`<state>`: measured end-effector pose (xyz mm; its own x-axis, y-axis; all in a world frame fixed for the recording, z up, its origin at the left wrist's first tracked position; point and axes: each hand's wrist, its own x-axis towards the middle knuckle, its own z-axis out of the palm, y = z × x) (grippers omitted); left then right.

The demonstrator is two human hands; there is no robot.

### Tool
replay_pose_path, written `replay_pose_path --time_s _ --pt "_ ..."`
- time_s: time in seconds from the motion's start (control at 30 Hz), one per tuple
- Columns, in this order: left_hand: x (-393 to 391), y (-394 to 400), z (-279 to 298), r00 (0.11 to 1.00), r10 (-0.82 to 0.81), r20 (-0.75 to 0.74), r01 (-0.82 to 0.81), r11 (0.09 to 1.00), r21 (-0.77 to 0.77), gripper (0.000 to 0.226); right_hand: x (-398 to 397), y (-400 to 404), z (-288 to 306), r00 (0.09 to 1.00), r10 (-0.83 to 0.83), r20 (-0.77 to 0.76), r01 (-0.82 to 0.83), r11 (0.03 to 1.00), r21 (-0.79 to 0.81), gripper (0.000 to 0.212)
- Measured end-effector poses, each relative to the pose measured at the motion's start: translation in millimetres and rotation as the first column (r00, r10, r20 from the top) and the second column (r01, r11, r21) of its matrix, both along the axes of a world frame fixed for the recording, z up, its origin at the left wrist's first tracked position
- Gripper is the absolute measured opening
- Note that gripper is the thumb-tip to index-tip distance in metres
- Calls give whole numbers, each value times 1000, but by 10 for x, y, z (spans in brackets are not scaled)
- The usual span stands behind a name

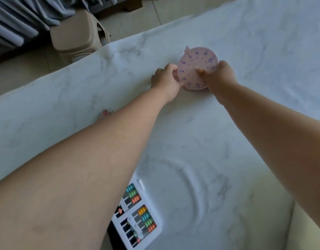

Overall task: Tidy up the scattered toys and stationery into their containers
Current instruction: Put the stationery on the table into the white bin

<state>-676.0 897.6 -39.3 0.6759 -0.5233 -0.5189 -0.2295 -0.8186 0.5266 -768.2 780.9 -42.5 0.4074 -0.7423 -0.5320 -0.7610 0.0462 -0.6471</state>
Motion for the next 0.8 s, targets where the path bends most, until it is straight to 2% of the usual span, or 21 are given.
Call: replay_pose_path --time_s 0.07,0.13,0.23,0.3,0.37,0.47,0.57,0.67,0.8 --pt "-57 276 57 999 -27 37 26 999 33 39 -185 218 -1 1000 0 -22 1 999 55 52" --pt "-91 627 126 988 -23 155 10 996 83 34 -359 503 4 1000 -3 -27 6 994 108 53" --pt "-94 1114 199 949 112 295 -175 965 196 38 -542 848 24 998 0 -65 8 991 131 50" --pt "-151 1381 263 931 136 338 -251 912 324 43 -661 1049 62 998 -17 -67 29 985 171 49" --pt "-233 1553 309 933 167 319 -301 848 436 61 -769 1183 102 998 -31 -60 43 980 196 49" --pt "-313 1676 305 955 250 162 -298 806 512 94 -885 1294 144 998 -30 -47 39 978 206 50" --pt "-419 1741 258 988 101 120 -151 815 560 116 -1034 1377 151 999 -31 -34 37 981 193 48" --pt "-543 1768 211 986 37 162 -116 853 509 114 -1194 1473 117 999 -37 -24 41 979 198 49" --pt "-376 1808 189 911 111 396 -247 918 311 81 -1374 1506 85 997 -68 24 61 972 228 47"
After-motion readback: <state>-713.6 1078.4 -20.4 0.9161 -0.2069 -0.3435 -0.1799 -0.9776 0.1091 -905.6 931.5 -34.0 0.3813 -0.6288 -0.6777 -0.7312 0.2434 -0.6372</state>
